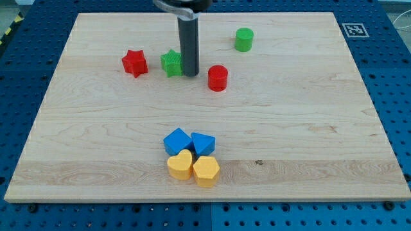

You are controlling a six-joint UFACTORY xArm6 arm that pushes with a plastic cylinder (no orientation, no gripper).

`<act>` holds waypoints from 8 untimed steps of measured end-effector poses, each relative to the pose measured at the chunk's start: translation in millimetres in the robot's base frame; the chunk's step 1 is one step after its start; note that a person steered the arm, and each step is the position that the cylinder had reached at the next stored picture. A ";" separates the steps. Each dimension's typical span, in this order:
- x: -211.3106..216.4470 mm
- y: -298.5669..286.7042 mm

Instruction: Slide the red circle towards green star

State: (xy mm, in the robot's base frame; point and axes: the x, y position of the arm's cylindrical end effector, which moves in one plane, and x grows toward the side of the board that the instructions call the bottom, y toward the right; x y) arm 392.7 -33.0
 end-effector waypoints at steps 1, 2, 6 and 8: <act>38.4 2.6; 44.6 37.5; 44.6 71.9; 29.1 71.8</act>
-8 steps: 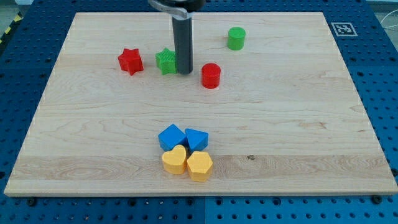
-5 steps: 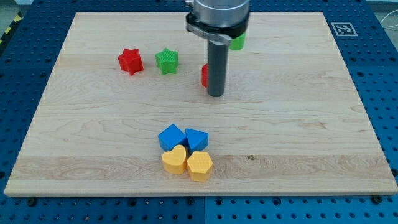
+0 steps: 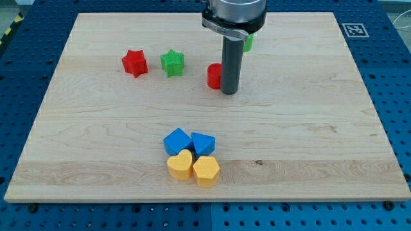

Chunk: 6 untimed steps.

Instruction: Slide the red circle towards green star

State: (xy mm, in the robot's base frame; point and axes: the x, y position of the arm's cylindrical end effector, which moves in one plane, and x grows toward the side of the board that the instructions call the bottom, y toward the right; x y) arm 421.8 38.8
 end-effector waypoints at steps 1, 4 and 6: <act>-8.4 0.0; 13.5 -6.7; 3.9 -13.7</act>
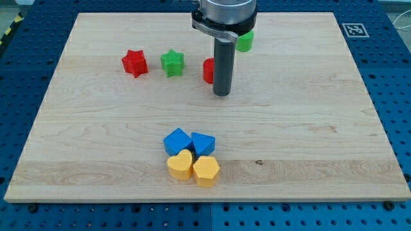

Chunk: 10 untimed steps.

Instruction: Slide the red circle towards green star

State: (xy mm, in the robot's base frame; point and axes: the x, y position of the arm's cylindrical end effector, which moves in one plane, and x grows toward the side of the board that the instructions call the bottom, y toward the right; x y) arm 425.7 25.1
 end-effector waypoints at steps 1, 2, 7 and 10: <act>-10.4 0.0; -19.8 0.0; -9.8 -21.5; -37.0 -22.8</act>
State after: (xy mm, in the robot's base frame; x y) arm 388.6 2.3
